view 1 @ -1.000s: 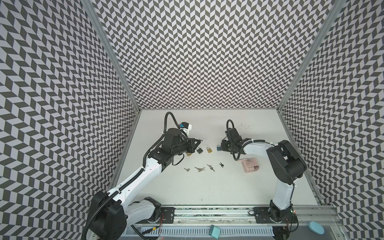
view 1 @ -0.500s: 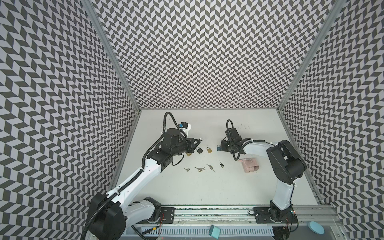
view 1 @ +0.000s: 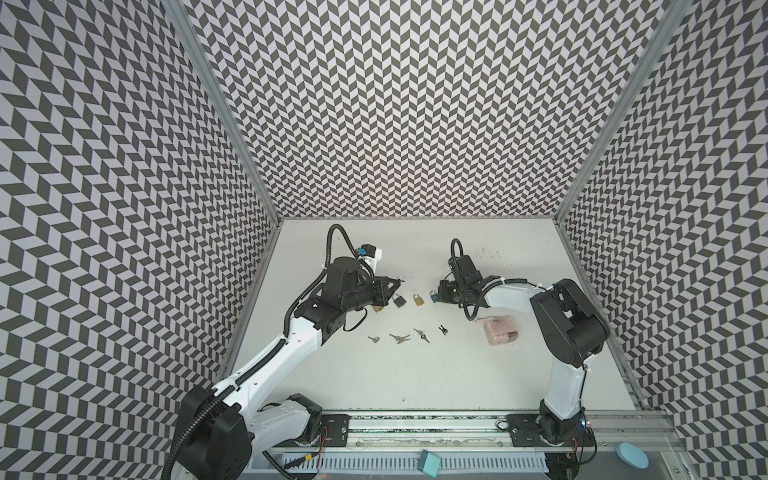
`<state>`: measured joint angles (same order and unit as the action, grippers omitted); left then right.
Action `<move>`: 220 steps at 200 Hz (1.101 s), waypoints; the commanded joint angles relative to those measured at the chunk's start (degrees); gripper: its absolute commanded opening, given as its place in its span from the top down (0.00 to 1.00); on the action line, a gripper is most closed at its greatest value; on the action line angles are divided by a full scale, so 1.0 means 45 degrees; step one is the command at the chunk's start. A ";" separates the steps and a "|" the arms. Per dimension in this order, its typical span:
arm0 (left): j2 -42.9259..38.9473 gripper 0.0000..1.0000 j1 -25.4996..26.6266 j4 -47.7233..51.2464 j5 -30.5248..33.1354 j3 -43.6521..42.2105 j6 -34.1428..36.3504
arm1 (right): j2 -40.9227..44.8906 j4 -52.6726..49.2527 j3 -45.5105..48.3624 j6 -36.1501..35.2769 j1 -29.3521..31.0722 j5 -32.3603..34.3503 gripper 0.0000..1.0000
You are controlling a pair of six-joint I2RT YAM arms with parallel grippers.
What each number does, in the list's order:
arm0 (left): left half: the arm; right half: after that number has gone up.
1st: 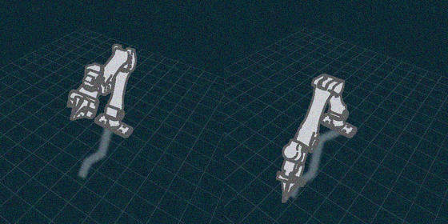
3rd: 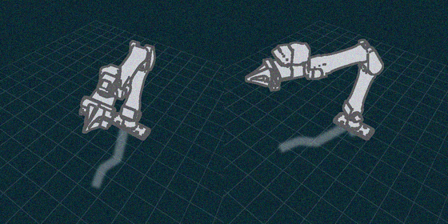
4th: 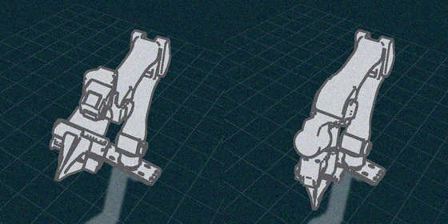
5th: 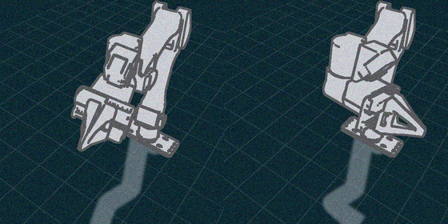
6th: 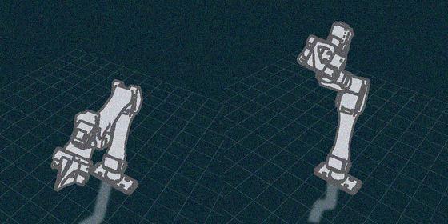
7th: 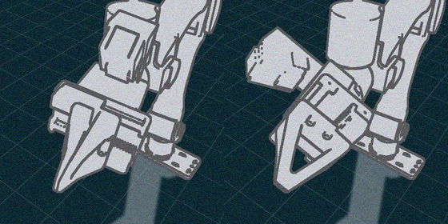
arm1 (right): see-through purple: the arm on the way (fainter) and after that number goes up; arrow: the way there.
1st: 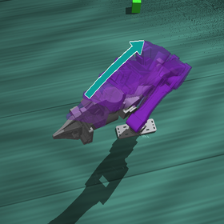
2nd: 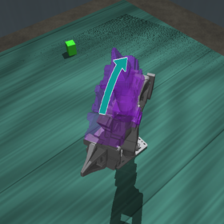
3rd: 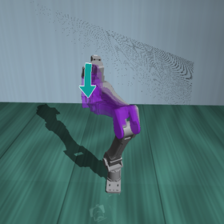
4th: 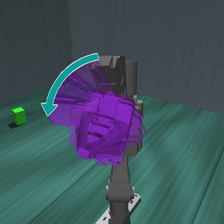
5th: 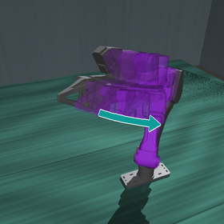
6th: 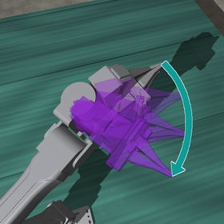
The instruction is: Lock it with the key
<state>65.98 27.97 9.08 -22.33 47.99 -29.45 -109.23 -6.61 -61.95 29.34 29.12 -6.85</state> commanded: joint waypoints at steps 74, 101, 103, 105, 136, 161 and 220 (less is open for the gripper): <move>-0.0411 1.00 0.0428 -0.0929 0.0054 -0.0071 0.0116 | 0.3499 0.1839 0.1778 -0.0273 0.0054 0.3057 0.97; -0.0168 1.00 0.0784 -0.1454 -0.0090 -0.0072 -0.0017 | 0.3208 0.0761 0.1586 -0.0481 -0.0060 0.4125 0.96; -0.0154 1.00 0.0804 -0.1477 -0.0120 -0.0062 -0.0027 | 0.3138 0.0692 0.1518 -0.0494 -0.0064 0.4161 0.96; -0.0126 1.00 0.0813 -0.1482 -0.0127 -0.0059 -0.0035 | 0.3047 0.0572 0.1413 -0.0502 -0.0095 0.4174 0.96; 0.0104 1.00 0.0915 -0.1544 -0.0273 -0.0085 -0.0302 | 0.1755 -0.0484 0.0193 -0.0652 -0.0505 0.3921 1.00; 0.0114 1.00 0.0924 -0.1724 -0.0468 -0.0214 -0.0618 | 0.1163 -0.0552 -0.0224 -0.0625 -0.0853 0.3485 1.00; 0.0017 1.00 0.0863 -0.1638 -0.0390 -0.0195 -0.0639 | 0.0122 -0.0806 -0.0951 -0.0782 -0.1296 0.2017 1.00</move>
<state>66.43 31.86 3.20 -23.73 47.46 -31.83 -107.20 -10.66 -64.86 26.94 23.73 6.04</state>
